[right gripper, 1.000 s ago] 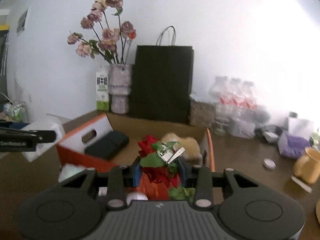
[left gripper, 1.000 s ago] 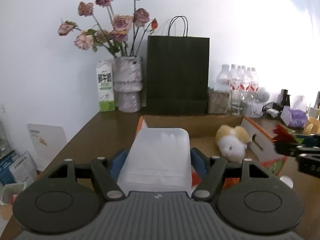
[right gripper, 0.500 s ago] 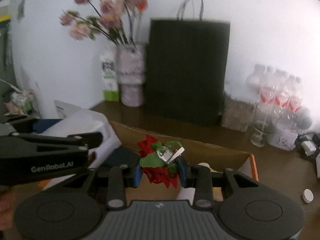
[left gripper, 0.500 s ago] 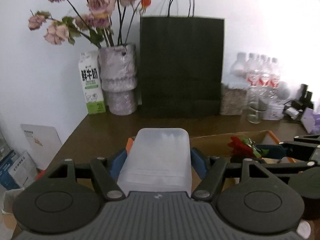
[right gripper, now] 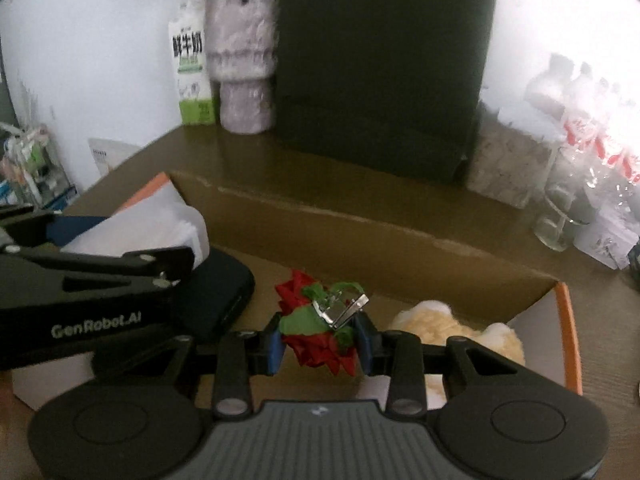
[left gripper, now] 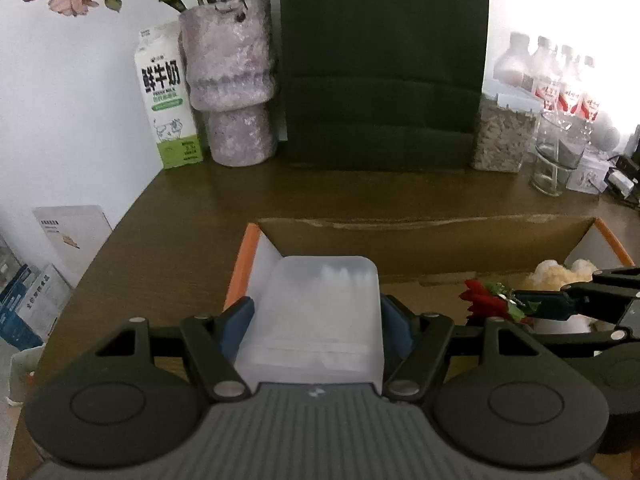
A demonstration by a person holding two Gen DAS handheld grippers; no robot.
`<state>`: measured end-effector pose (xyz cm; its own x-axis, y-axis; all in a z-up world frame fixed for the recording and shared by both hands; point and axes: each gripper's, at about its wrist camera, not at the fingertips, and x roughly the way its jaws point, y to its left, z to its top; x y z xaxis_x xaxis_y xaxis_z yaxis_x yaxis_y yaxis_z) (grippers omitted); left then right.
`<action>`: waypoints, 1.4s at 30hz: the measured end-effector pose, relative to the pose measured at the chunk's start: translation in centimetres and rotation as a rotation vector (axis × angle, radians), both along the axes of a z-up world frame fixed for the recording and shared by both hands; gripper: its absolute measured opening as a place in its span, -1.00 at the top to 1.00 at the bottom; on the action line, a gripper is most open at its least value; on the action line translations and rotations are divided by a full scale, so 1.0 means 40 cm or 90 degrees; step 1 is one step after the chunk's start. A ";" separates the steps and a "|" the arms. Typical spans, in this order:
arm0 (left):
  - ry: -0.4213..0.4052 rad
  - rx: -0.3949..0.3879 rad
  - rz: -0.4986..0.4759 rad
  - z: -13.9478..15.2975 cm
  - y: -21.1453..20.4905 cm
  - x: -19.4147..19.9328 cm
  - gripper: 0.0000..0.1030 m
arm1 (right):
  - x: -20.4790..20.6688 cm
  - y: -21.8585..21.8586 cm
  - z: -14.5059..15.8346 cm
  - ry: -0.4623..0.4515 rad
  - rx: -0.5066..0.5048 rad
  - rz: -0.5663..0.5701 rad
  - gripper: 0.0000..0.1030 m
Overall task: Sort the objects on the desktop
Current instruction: 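Lift and carry the white box and red rose over the cardboard box, then open both tools to release the white box and rose into the box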
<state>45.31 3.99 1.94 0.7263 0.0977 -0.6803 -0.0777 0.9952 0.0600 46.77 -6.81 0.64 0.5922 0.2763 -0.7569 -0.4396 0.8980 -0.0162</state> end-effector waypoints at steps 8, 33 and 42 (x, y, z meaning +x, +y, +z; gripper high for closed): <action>0.015 0.003 -0.001 -0.011 -0.004 0.010 -0.36 | 0.008 0.009 -0.015 0.017 -0.016 0.000 0.22; -0.110 -0.019 0.018 0.126 -0.001 -0.182 -1.00 | -0.193 -0.045 0.128 -0.087 -0.021 -0.019 -1.00; -0.174 -0.028 -0.009 0.186 -0.013 -0.324 -1.00 | -0.325 -0.123 0.198 -0.153 -0.009 -0.016 -1.00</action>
<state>32.36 3.45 9.40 0.8844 0.0608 -0.4627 -0.0708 0.9975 -0.0044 33.78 -11.73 8.57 0.7621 0.2494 -0.5975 -0.3995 0.9074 -0.1308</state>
